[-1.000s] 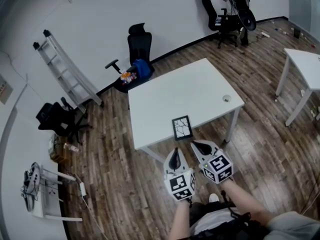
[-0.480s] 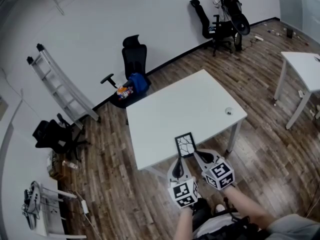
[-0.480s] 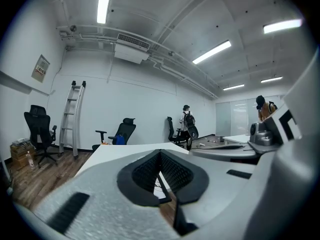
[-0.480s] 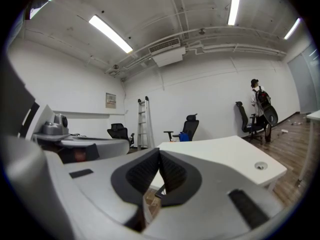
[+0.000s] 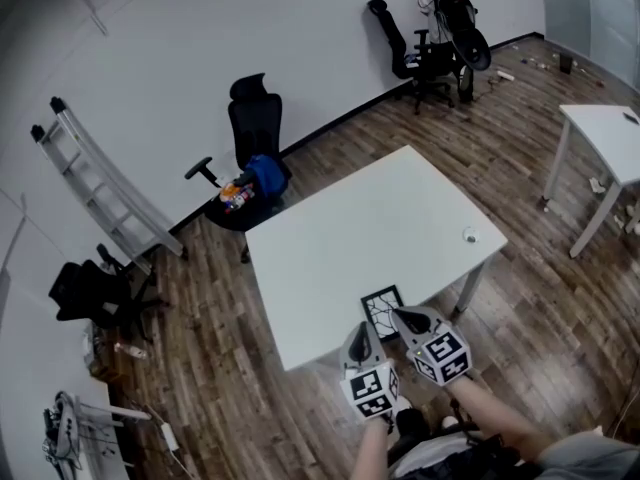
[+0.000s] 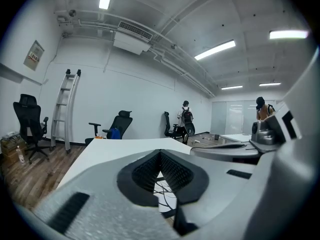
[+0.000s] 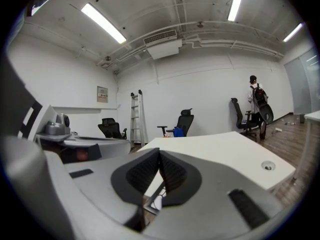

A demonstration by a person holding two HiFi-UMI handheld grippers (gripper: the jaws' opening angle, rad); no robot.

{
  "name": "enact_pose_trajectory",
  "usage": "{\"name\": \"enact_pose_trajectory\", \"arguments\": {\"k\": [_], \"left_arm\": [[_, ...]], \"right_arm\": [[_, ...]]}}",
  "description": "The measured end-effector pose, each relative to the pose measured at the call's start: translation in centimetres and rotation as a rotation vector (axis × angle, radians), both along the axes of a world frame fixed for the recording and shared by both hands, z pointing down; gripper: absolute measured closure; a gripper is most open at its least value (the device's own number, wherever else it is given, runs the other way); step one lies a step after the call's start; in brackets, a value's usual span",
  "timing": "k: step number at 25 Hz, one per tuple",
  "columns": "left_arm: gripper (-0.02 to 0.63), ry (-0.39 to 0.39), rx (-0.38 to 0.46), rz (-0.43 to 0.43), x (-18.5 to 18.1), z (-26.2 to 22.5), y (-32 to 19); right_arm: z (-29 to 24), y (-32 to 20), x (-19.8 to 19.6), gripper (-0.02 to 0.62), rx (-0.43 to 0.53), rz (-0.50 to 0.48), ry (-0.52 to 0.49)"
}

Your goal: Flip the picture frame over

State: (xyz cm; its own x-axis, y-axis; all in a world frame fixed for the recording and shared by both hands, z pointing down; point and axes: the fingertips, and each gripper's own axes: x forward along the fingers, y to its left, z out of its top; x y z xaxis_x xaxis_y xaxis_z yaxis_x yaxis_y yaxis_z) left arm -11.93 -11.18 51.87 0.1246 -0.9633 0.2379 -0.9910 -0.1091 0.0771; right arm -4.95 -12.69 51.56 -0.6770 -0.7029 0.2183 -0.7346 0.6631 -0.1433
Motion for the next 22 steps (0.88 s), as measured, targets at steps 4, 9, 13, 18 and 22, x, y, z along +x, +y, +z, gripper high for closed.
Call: {"name": "enact_pose_trajectory", "arguments": {"k": [4, 9, 13, 18, 22], "left_arm": [[0.605, -0.009, -0.032, 0.025, -1.2, 1.4, -1.8], [0.604, -0.013, -0.084, 0.070, -2.1, 3.5, -3.6], [0.606, -0.006, -0.161, 0.088, -2.7, 6.1, -4.4], [0.604, 0.017, -0.289, 0.095, -2.4, 9.6, -4.3], [0.604, 0.026, -0.361, 0.100, -1.6, 11.7, -3.8]], "right_arm": [[1.2, -1.8, -1.0, 0.601, -0.026, 0.029, 0.013], [3.1, -3.4, -2.1, 0.601, -0.059, 0.064, 0.038], [4.8, -4.1, -1.9, 0.600, -0.086, 0.100, 0.062], [6.9, -4.6, -0.2, 0.600, -0.134, 0.138, 0.088], [9.0, -4.7, 0.8, 0.600, -0.180, 0.126, 0.105]]}}
